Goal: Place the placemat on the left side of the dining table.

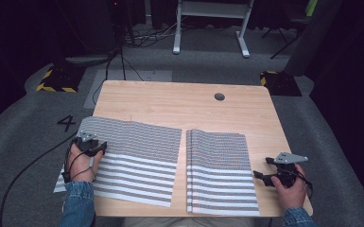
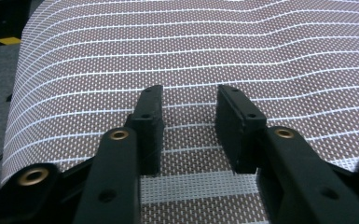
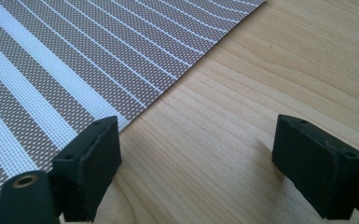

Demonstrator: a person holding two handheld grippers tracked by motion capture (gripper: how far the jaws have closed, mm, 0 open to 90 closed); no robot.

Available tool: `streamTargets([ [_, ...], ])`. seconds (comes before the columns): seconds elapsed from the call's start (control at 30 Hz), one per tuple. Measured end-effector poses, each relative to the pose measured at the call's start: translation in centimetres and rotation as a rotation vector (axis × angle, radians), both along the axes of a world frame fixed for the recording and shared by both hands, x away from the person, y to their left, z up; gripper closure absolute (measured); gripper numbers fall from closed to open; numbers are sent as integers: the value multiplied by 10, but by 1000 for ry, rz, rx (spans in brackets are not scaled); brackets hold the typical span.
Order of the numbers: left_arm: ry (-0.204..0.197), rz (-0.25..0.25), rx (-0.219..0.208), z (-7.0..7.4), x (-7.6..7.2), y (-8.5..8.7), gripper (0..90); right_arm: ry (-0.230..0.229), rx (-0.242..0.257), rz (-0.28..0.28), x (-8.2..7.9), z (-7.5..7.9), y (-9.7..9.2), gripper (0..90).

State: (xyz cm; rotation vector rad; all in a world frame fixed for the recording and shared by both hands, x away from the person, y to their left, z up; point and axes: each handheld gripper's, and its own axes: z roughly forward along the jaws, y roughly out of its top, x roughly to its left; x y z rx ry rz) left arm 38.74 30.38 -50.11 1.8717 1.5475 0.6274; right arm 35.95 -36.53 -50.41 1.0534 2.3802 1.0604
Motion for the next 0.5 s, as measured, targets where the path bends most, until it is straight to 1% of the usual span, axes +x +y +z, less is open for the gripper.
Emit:
streamTargets([
  [0.13,-4,4,1,0,0,-1,631,-1,0,0,0,0,0,155],
  [0.2,-1,1,-5,0,0,0,629,0,0,0,0,0,0,155],
  [0.23,0,0,0,0,0,0,624,-1,0,0,0,0,0,155],
  [0.27,5,13,-5,0,-1,0,475,-1,-1,1,0,0,0,155],
  [0.3,18,29,-35,1,-1,0,475,-1,-1,1,0,0,0,155],
  [0.33,51,74,-69,6,-1,1,412,-1,0,0,0,0,0,155],
  [0.37,60,124,-76,12,-3,3,376,0,0,0,0,0,0,155],
  [0.4,28,145,-65,17,-5,5,363,0,-1,0,0,0,0,155],
  [0.43,3,164,-42,21,-6,8,336,0,0,0,0,0,0,155],
  [0.47,15,196,-19,24,-8,13,303,-1,0,0,0,0,0,155],
  [0.5,34,213,-17,23,-9,15,283,0,0,0,0,0,0,155],
])
